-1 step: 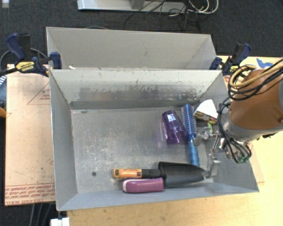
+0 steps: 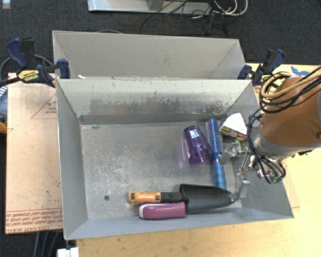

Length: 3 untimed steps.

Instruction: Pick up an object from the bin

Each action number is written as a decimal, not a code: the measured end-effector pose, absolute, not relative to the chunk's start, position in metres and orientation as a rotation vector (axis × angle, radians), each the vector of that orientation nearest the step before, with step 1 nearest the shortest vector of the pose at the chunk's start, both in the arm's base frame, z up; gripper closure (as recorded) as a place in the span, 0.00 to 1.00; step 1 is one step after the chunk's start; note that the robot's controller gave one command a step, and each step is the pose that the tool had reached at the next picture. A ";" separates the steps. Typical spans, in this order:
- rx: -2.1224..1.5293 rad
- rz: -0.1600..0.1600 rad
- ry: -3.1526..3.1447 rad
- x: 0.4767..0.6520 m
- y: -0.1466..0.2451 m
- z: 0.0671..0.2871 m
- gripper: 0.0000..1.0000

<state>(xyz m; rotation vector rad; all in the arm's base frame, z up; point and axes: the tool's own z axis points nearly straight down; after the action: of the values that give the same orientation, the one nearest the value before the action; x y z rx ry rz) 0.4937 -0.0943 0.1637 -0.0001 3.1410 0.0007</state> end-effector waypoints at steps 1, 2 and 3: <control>0.144 0.003 3.140 0.493 -0.060 0.084 0.00; 0.167 0.002 3.131 0.497 -0.054 0.071 1.00; 0.167 0.002 3.132 0.497 -0.054 0.071 1.00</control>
Offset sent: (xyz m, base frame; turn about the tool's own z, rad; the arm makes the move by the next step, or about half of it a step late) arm 0.0018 0.0393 -0.0937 0.1083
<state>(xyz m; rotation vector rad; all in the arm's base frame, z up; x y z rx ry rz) 0.4970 -0.0541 0.0705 0.1674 3.1320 0.0018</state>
